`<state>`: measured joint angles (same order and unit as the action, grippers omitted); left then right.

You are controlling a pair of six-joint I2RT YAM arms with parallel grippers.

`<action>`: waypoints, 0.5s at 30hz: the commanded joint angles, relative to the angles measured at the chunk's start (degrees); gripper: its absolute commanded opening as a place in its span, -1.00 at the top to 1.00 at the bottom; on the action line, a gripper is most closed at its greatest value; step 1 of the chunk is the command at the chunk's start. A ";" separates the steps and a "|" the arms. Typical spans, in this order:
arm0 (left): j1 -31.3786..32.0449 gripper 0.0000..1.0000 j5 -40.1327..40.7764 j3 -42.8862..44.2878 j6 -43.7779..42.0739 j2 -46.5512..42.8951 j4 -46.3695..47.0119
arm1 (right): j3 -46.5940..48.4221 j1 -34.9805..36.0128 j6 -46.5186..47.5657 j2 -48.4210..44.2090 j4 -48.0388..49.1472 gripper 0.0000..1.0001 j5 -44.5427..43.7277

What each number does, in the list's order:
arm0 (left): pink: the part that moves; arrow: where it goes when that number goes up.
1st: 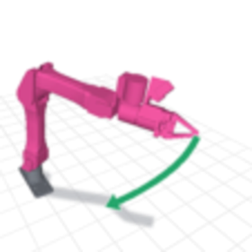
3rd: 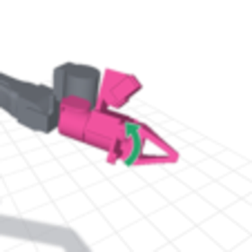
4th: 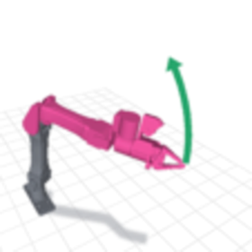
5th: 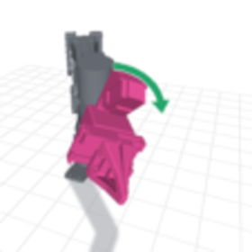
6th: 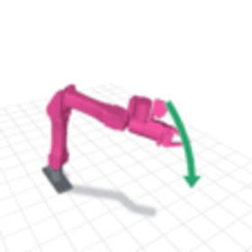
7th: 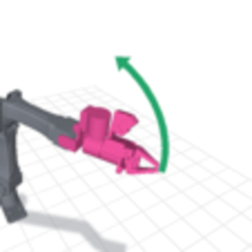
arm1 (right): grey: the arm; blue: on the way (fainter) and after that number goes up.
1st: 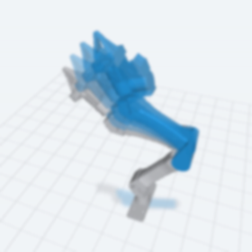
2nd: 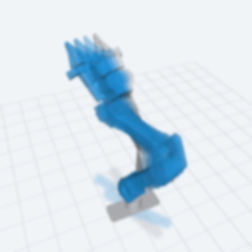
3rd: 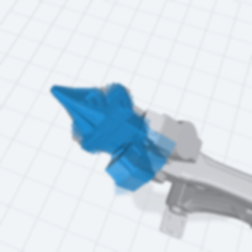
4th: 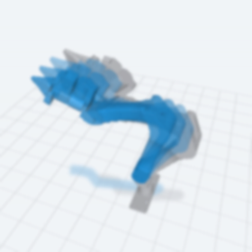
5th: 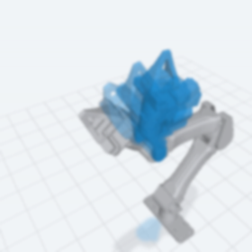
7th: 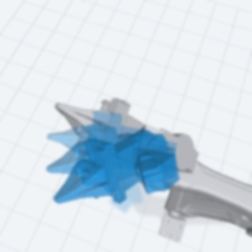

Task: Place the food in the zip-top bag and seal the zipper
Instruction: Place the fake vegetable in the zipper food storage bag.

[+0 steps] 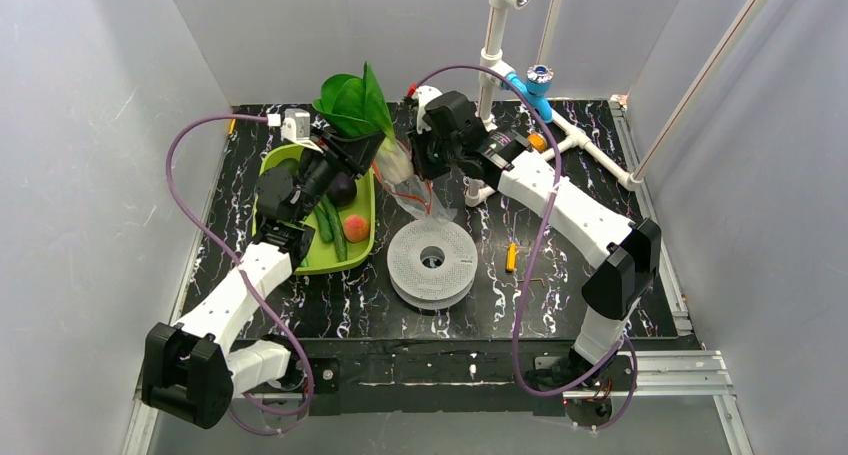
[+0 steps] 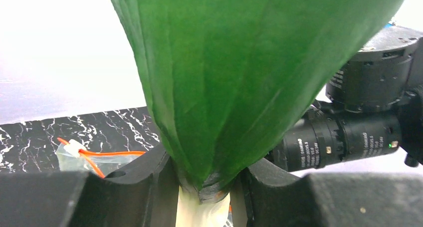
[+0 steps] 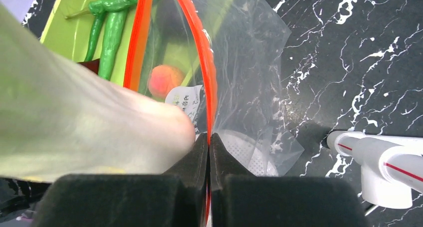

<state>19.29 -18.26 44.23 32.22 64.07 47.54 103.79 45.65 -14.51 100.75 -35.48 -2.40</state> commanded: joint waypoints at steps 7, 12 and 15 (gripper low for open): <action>0.06 0.96 5.94 -4.30 2.83 0.90 7.88 | 2.55 -0.38 -5.62 -2.15 3.52 0.97 2.81; 0.08 0.96 6.90 -9.31 3.04 -0.25 9.37 | 2.90 -0.48 -9.44 -1.93 4.29 0.97 0.28; 0.05 0.95 7.35 -10.71 1.50 -1.89 7.52 | 3.26 -0.46 -10.22 -2.02 4.32 0.97 -0.03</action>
<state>19.25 -13.03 34.98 35.64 65.04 53.81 103.83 45.45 -20.49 100.75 -34.72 -2.20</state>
